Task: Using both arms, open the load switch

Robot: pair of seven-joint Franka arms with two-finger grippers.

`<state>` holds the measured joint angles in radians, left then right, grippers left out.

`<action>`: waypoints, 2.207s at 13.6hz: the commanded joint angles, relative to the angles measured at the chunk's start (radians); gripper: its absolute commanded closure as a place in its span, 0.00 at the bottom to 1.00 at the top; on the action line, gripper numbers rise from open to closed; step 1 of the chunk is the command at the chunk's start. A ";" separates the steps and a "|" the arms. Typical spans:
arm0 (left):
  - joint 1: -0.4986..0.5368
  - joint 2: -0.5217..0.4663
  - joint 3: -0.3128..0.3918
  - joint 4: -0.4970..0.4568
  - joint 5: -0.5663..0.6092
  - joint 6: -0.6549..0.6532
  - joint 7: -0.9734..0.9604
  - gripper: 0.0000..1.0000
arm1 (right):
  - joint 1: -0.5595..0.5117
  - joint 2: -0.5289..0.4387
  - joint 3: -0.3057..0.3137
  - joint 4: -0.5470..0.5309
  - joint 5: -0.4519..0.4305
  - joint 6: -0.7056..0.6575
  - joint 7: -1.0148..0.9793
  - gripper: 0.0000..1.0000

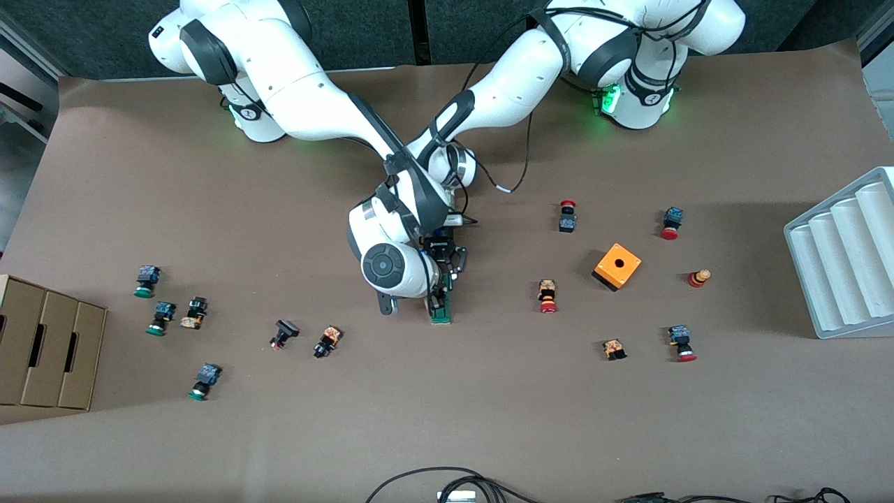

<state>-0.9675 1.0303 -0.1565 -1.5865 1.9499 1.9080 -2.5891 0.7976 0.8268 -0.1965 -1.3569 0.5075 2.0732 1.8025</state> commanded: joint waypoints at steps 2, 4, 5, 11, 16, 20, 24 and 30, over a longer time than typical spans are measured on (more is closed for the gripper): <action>-0.005 0.030 -0.002 0.010 0.006 -0.021 -0.016 0.47 | 0.011 -0.011 0.002 -0.031 -0.020 0.027 0.004 0.82; -0.005 0.031 -0.002 0.010 0.006 -0.021 -0.016 0.47 | 0.006 -0.021 0.002 -0.030 -0.017 0.021 0.006 0.81; -0.005 0.030 -0.002 0.011 0.006 -0.021 -0.016 0.47 | -0.004 -0.035 0.002 -0.025 -0.017 0.016 0.006 0.78; -0.005 0.025 -0.002 0.013 0.015 -0.021 -0.002 0.00 | -0.096 -0.176 -0.004 -0.030 -0.073 -0.127 -0.116 0.01; -0.004 0.005 -0.002 0.010 0.011 -0.017 0.004 0.00 | -0.270 -0.351 -0.001 -0.037 -0.210 -0.363 -0.488 0.01; 0.003 -0.055 -0.026 0.006 -0.034 -0.006 0.065 0.00 | -0.441 -0.515 -0.003 -0.125 -0.221 -0.355 -0.958 0.01; 0.003 -0.096 -0.041 -0.006 -0.089 -0.006 0.122 0.00 | -0.633 -0.765 0.034 -0.344 -0.314 -0.343 -1.459 0.01; 0.018 -0.194 -0.051 -0.059 -0.178 -0.004 0.248 0.00 | -0.782 -0.876 0.137 -0.415 -0.484 -0.346 -1.692 0.01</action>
<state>-0.9626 0.9140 -0.1957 -1.5911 1.8224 1.9052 -2.4064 0.0176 -0.0298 -0.0776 -1.7367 0.0610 1.7083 0.1348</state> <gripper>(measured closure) 0.000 0.004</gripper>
